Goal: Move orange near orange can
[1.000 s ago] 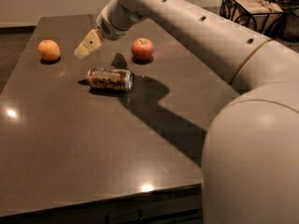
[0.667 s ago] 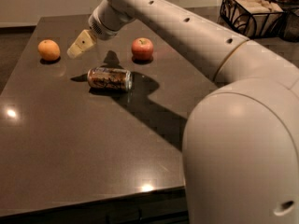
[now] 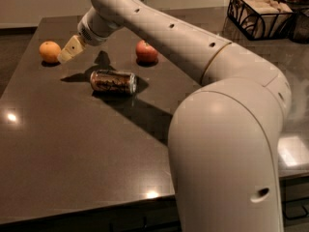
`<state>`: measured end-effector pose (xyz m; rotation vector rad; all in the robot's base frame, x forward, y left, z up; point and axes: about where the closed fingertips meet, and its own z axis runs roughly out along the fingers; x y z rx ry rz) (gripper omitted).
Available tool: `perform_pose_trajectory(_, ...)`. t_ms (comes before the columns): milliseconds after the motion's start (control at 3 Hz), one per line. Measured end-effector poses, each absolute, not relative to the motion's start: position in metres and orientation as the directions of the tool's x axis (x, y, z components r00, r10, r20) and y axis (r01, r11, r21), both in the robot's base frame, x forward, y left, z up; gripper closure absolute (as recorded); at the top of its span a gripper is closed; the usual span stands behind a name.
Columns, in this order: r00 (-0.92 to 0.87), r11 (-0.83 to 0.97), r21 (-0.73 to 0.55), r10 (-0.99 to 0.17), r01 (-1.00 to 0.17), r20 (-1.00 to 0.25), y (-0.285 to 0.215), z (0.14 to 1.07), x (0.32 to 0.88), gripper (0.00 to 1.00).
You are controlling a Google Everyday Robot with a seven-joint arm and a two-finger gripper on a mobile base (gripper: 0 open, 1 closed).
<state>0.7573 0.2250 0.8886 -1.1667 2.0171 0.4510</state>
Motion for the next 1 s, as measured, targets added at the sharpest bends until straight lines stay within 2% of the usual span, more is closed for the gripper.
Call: perform_pose_trajectory(1000,-0.292,0.476,-0.036,-0.596,-0.879,-0.748,0.288,0.867,0.763,0.0)
